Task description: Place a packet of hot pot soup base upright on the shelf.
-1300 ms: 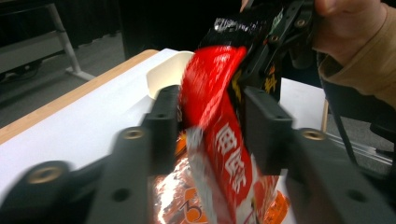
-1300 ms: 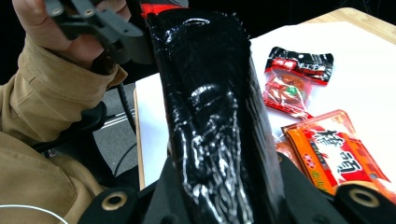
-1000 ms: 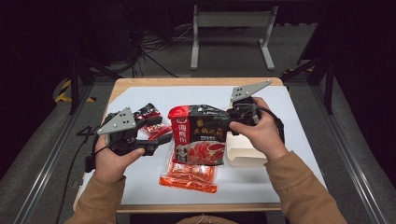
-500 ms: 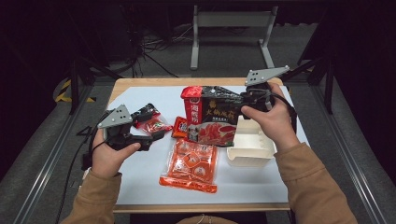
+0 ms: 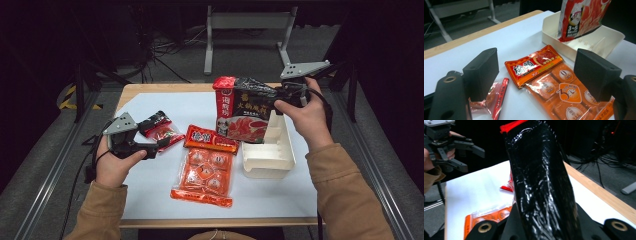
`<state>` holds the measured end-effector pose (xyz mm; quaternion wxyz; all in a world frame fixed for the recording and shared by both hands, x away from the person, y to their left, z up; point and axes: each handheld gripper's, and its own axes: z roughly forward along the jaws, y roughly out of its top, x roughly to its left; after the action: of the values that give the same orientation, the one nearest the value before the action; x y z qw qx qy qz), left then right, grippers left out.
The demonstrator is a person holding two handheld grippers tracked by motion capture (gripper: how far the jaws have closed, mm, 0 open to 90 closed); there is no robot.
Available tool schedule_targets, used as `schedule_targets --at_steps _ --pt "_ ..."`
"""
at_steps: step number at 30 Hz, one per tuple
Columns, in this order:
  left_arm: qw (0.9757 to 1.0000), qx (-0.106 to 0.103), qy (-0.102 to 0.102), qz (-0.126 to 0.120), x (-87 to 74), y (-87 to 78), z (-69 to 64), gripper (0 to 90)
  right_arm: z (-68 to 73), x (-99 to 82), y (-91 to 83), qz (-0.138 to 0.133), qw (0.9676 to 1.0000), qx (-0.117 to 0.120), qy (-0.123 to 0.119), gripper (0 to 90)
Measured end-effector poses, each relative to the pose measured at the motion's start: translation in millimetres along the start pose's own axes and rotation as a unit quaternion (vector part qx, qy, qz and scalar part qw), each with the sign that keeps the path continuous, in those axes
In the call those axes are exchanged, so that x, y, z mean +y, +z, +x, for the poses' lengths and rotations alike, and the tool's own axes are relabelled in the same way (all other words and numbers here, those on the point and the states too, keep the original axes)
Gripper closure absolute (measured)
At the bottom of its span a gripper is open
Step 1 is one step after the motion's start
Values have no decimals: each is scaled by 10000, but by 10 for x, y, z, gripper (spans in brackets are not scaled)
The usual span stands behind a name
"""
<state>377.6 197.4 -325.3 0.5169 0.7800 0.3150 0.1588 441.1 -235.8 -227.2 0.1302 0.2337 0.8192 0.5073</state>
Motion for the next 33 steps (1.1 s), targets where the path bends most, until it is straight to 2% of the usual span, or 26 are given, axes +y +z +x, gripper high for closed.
schedule_targets --at_steps 5,10,15,17,20,24,33 --pt "9999 29 -154 -21 -37 -15 38 211 -91 -21 -44 -12 9999 -164 3 827" --pt "9999 48 -121 1 -59 -25 74 205 -222 -48 -95 -74 9994 -341 15 827" --pt "9999 79 -144 11 -79 -24 101 203 -328 -46 -120 -169 9984 -536 -97 821" --pt "9998 78 -164 -12 -85 -27 105 203 -346 -48 -123 -193 9982 -562 -90 820" --pt "9998 86 -198 -15 -91 -43 118 203 -445 -72 -142 -248 9973 -692 -31 820" --pt "9997 121 -224 -53 -103 -47 143 203 -565 -120 -156 -253 9963 -817 6 821" --pt "9995 133 -280 -21 -126 -30 170 203 -699 -213 -164 -201 9941 -1052 -163 820"
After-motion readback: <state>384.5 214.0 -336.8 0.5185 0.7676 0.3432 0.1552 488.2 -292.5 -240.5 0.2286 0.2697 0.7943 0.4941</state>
